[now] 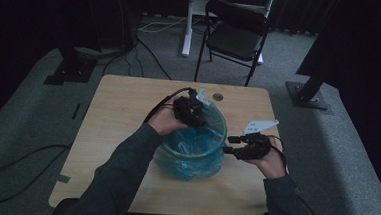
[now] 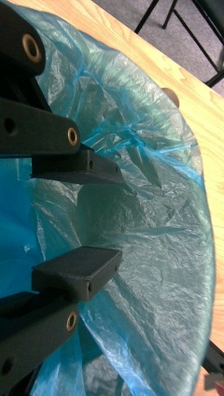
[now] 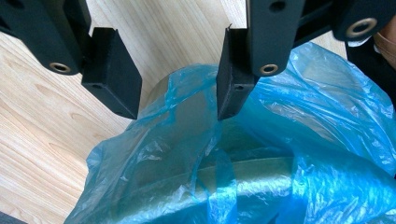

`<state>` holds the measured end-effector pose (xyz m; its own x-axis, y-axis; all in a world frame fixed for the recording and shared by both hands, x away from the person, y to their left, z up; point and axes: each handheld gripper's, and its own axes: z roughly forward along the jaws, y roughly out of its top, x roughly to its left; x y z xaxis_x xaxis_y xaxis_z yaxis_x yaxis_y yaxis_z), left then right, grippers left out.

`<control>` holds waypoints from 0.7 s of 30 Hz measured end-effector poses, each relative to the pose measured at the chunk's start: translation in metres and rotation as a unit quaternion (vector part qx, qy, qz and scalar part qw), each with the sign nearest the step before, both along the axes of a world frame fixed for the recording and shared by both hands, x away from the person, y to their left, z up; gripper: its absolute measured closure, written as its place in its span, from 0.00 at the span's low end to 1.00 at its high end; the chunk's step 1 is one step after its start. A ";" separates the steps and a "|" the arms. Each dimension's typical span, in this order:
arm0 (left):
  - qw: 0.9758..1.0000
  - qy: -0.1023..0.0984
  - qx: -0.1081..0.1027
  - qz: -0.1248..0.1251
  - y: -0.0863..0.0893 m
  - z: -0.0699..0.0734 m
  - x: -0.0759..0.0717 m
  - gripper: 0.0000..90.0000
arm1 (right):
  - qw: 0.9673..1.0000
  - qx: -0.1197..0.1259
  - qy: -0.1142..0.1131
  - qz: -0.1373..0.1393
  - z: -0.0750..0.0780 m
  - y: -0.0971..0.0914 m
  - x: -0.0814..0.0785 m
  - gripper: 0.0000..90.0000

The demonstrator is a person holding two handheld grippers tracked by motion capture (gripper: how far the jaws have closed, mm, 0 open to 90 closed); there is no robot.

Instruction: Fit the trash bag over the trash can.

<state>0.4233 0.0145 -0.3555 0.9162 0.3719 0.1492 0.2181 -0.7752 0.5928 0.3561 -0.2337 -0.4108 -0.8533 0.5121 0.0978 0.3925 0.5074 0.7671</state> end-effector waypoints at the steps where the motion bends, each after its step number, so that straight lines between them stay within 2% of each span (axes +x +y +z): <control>1: 1.000 0.000 0.000 0.000 0.000 0.000 0.000 0.63 | 1.000 0.000 0.000 0.000 0.000 0.000 0.000 0.55; 8: 1.000 -0.001 0.024 -0.004 -0.006 -0.004 0.001 0.63 | 1.000 -0.001 0.001 0.000 0.000 0.000 0.000 0.55; 9: 0.999 -0.002 0.036 -0.007 -0.009 -0.005 0.002 0.63 | 1.000 0.000 0.001 0.000 0.000 0.000 0.000 0.55; 15: 0.998 0.003 0.063 -0.009 -0.015 -0.011 0.005 0.62 | 1.000 -0.001 0.001 0.000 0.000 0.000 -0.001 0.55; 17: 0.998 0.002 0.068 -0.008 -0.016 -0.013 0.005 0.62 | 1.000 -0.001 0.000 0.000 0.000 0.000 -0.001 0.55; 21: 0.998 -0.002 0.064 -0.008 -0.013 -0.009 0.004 0.62 | 1.000 -0.001 0.000 0.000 0.001 -0.001 -0.001 0.55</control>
